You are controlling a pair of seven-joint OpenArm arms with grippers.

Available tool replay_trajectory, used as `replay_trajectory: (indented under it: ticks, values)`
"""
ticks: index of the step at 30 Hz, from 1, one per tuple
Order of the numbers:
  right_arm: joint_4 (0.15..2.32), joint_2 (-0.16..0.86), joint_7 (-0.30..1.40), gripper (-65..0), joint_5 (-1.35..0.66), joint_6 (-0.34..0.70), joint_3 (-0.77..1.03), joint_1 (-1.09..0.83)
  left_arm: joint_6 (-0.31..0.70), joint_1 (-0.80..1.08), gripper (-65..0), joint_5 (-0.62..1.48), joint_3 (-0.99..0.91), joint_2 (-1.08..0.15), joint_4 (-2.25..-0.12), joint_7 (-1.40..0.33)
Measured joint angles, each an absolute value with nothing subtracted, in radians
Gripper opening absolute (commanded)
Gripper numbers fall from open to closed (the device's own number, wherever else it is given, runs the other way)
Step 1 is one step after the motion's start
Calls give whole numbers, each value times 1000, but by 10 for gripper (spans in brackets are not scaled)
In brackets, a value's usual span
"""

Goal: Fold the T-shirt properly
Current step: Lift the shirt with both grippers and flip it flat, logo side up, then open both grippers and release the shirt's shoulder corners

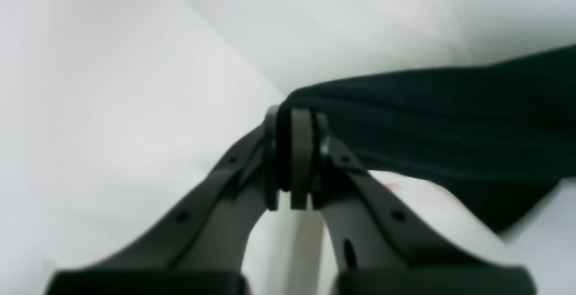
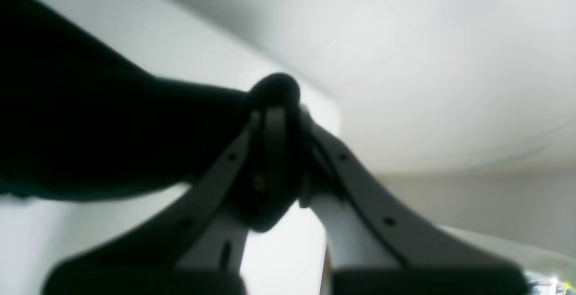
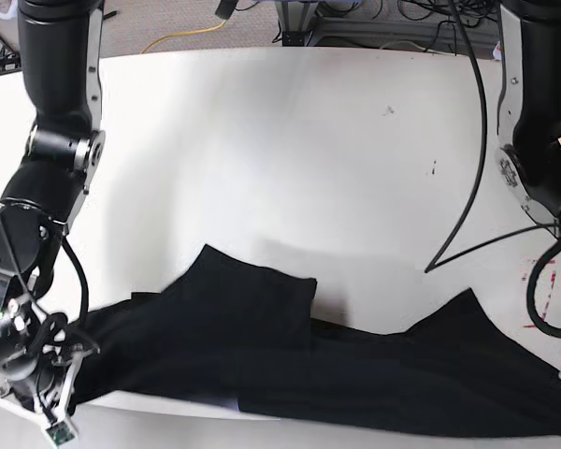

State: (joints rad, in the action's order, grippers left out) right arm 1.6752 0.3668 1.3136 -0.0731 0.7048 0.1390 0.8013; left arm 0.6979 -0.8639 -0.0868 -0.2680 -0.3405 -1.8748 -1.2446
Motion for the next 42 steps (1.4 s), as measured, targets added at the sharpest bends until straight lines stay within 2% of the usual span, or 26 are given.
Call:
replay_trajectory:
  ticks: [7,13,18,22,42]
  values:
    - [1811,360,1289,-650,-71,699,251,532,700,-604,-650,-82,-270,-327,-1998,-1283]
    - [1844,319,1293,-650,-73,699,331,363,704,-410,-650,-63,-315,-256,-2000,-1273]
    - [1873,315,1291,-650,-62,700,341,274,703,-291,-650,-79,-359,-251,-2000,-1278]
    - [1899,268,1287,-650,-77,700,390,208,701,-207,-650,-76,-367,-252,-2000,-1267]
    - [1946,164,1287,-650,-67,700,494,-72,700,171,-650,-75,-537,-234,-1999,-1256]
